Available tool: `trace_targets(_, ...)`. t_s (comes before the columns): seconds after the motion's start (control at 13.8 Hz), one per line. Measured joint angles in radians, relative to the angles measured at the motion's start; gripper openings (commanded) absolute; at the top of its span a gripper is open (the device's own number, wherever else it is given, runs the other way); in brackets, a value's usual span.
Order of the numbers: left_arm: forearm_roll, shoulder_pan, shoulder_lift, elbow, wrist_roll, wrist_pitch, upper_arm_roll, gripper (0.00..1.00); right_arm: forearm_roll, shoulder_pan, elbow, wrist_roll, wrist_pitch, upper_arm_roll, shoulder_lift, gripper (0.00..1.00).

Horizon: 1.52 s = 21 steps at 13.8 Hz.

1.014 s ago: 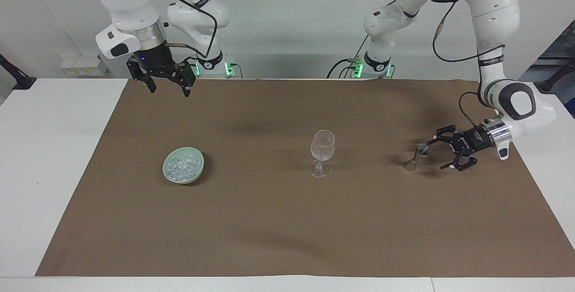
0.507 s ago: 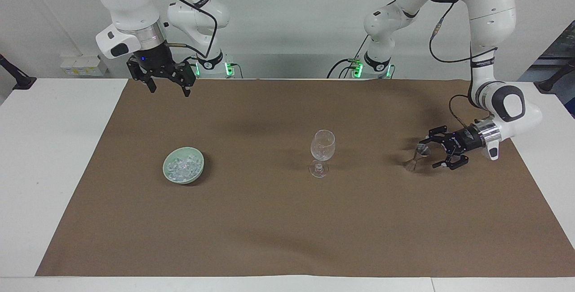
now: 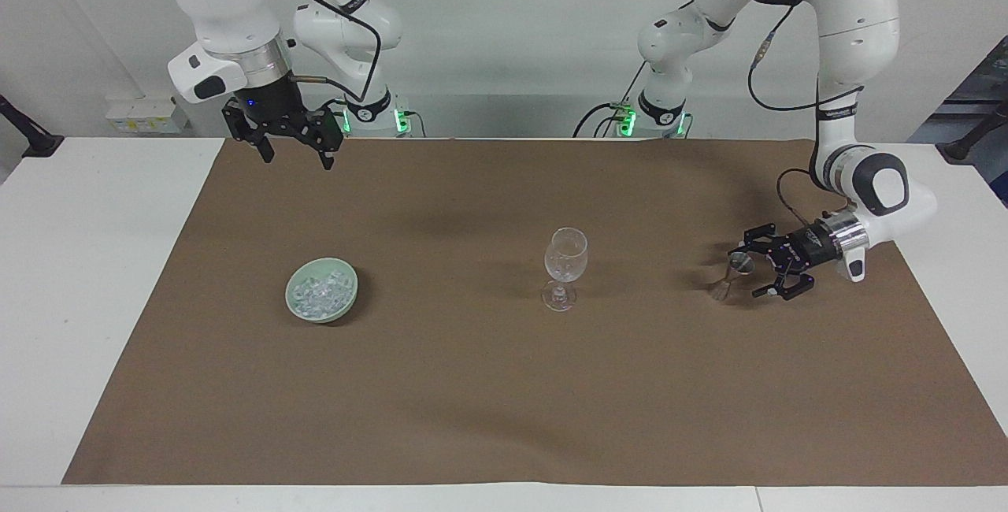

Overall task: Pour wine and add ice with both arms
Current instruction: 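Close the left gripper around the small dark bottle, then lift the small dark bottle off the table with the left gripper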

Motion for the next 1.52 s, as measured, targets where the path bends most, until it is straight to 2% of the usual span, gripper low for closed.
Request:
trace_targets(1.01,-0.085,-0.008,-0.004,-0.034,0.02,0.024,-0.015,1.0,0.0,0.0,0.0,0.0,0.0,0.0,0.0,1.0)
trace_targets(1.52,-0.091,-0.009,-0.004,-0.034,0.02,0.046,-0.026,1.0,0.0,0.0,0.0,0.0,0.0,0.0,0.0,1.0)
